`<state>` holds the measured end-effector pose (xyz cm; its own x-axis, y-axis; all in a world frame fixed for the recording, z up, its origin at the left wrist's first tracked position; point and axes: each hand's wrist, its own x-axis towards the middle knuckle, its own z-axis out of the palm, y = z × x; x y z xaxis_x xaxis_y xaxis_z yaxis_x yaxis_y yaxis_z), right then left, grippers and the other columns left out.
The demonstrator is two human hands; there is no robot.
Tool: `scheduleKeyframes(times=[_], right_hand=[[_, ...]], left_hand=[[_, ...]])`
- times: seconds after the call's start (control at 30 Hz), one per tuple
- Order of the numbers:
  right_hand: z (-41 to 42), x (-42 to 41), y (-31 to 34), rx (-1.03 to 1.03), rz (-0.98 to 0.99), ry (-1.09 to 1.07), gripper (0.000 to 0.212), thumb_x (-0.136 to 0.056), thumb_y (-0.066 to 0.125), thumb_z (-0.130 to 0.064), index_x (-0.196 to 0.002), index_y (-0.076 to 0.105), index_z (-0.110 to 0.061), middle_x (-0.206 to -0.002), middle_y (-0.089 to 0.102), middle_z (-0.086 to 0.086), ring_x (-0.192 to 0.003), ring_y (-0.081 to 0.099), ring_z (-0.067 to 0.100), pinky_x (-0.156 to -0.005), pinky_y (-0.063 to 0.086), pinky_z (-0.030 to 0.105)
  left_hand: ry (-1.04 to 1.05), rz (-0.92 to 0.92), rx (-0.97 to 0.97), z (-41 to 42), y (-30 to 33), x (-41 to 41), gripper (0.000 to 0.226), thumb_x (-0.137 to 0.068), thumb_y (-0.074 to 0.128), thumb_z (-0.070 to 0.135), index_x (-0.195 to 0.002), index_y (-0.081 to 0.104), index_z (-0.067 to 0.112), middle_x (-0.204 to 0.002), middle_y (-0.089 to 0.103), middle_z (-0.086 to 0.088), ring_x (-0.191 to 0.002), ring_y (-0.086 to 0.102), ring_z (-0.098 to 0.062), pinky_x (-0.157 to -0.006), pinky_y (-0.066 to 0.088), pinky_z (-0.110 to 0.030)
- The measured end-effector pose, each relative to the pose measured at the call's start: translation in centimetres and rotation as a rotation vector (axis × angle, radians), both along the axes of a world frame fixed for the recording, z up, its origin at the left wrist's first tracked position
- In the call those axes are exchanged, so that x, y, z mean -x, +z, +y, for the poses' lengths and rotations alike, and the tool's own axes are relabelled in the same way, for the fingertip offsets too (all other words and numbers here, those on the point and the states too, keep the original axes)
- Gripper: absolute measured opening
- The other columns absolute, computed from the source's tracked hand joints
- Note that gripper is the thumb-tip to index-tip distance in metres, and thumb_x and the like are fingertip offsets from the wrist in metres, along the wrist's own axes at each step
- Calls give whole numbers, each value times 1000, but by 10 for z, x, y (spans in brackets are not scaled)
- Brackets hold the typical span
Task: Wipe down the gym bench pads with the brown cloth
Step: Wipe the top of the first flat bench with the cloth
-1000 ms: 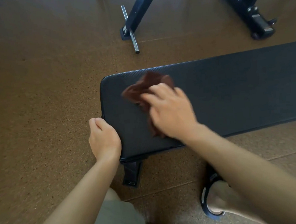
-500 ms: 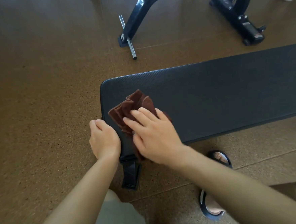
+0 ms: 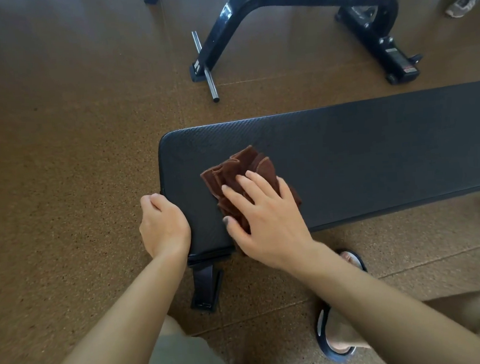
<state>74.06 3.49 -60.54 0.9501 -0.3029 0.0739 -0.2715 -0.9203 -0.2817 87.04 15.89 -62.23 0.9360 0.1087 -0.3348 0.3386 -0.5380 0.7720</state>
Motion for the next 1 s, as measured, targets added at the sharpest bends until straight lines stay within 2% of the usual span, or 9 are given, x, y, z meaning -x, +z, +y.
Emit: scheduleKeyframes(times=[0.1, 0.17, 0.23, 0.33, 0.53, 0.73, 0.83, 0.93, 1.0], right_hand=[[-12, 9, 12, 11, 147, 195, 91, -89, 47, -80, -165, 13, -42, -175, -4, 7, -161, -14, 27, -125, -3, 67], [-12, 27, 11, 80, 184, 259, 110, -81, 54, -84, -166, 5, -37, -174, -11, 10, -160, -18, 30, -125, -7, 65], [-14, 42, 5, 183, 175, 264, 115, -80, 67, -74, -167, 5, -31, -174, -1, 13, -161, -7, 32, -128, 1, 62], [-27, 41, -3, 218, 37, 248, 91, -90, 75, -45, -164, 26, -24, -169, 28, 11, -159, 21, 31, -127, 25, 54], [-52, 29, 8, 206, 21, 406, 65, -89, 73, -44, -148, 54, -28, -155, 50, 3, -147, 42, 26, -114, 39, 49], [-56, 1, 54, -735, -261, -56, 19, -101, 68, -23, -120, 71, -25, -106, 76, -13, -103, 71, 5, -95, 57, 35], [-77, -16, 68, -1133, -370, -419, 21, -103, 65, -27, -124, 66, -23, -113, 77, -8, -110, 73, 14, -93, 60, 35], [-104, -16, 60, -662, -141, -656, 68, -98, 70, -39, -155, 39, -17, -145, 56, 5, -132, 57, 24, -110, 49, 45], [-101, -13, 52, -342, -207, -610, 73, -101, 64, -39, -161, 30, -17, -153, 45, 11, -139, 46, 29, -114, 41, 44]], left_hand=[[7, -2, -5, 1, -1, 0, 38, -108, 21, 36, -116, 54, 17, -101, 58, -5, -99, 55, -32, -92, 47, -50], [9, 2, -5, 1, -1, 0, 38, -108, 21, 35, -115, 54, 17, -101, 57, -5, -99, 55, -33, -93, 47, -51], [9, 4, -7, 1, -1, 0, 38, -108, 21, 36, -115, 53, 18, -100, 57, -4, -101, 55, -34, -94, 47, -52], [7, 8, -5, 1, -1, 0, 37, -108, 21, 36, -114, 53, 20, -98, 57, -3, -101, 57, -33, -94, 48, -52], [2, 12, -2, 0, 1, 1, 37, -108, 21, 37, -114, 53, 19, -93, 56, 0, -100, 57, -33, -95, 49, -54], [-9, 7, -8, 1, 3, 0, 37, -107, 22, 36, -111, 54, 19, -99, 61, -5, -102, 58, -36, -96, 48, -56], [-12, 5, -11, 1, 4, 0, 37, -108, 22, 36, -111, 54, 18, -100, 61, -7, -102, 57, -36, -95, 48, -55], [-13, 3, -1, 1, 3, 0, 38, -108, 21, 37, -110, 54, 18, -97, 61, -4, -101, 58, -35, -93, 49, -54], [-16, 0, 2, 1, 3, 0, 38, -108, 21, 36, -111, 54, 18, -93, 59, -1, -99, 58, -33, -91, 49, -53]])
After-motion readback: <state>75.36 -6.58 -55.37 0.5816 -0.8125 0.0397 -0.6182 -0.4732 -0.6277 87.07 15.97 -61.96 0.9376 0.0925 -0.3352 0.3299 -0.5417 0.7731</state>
